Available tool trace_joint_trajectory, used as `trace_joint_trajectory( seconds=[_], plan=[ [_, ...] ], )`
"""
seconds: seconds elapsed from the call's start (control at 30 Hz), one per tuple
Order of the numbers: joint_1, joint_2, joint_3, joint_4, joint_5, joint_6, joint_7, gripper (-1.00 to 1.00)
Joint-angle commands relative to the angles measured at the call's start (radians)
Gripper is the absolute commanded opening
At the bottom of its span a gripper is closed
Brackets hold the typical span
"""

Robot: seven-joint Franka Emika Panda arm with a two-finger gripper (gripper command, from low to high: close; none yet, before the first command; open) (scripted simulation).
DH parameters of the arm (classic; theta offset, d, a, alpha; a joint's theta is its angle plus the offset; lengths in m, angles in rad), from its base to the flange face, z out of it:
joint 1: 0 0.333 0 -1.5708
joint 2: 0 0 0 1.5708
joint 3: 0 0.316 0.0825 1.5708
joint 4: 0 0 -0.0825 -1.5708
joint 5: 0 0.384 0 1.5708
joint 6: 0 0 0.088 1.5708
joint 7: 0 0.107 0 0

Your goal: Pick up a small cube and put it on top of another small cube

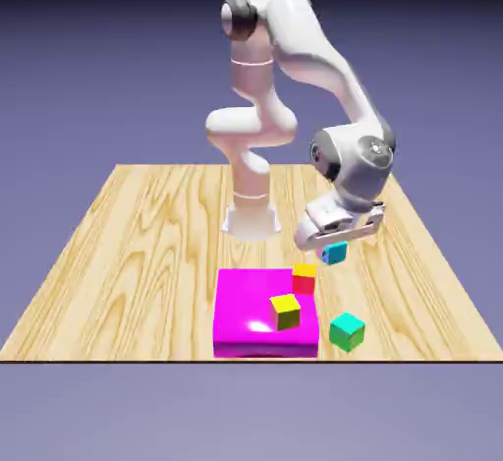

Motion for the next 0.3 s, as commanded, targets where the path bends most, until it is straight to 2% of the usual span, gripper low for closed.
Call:
trace_joint_trajectory(
  seconds=[0.0,0.17,0.2,0.27],
  plan=[
    [0.026,0.0,0.0,0.0,-0.003,0.0,0.001,-1.0],
    [0.031,0.085,-0.005,-0.103,-0.029,0.185,0.021,-1.0],
    [0.031,0.085,-0.005,-0.103,-0.029,0.185,0.021,1.0],
    [0.029,0.065,-0.004,-0.079,-0.023,0.141,0.016,1.0]
  ],
)
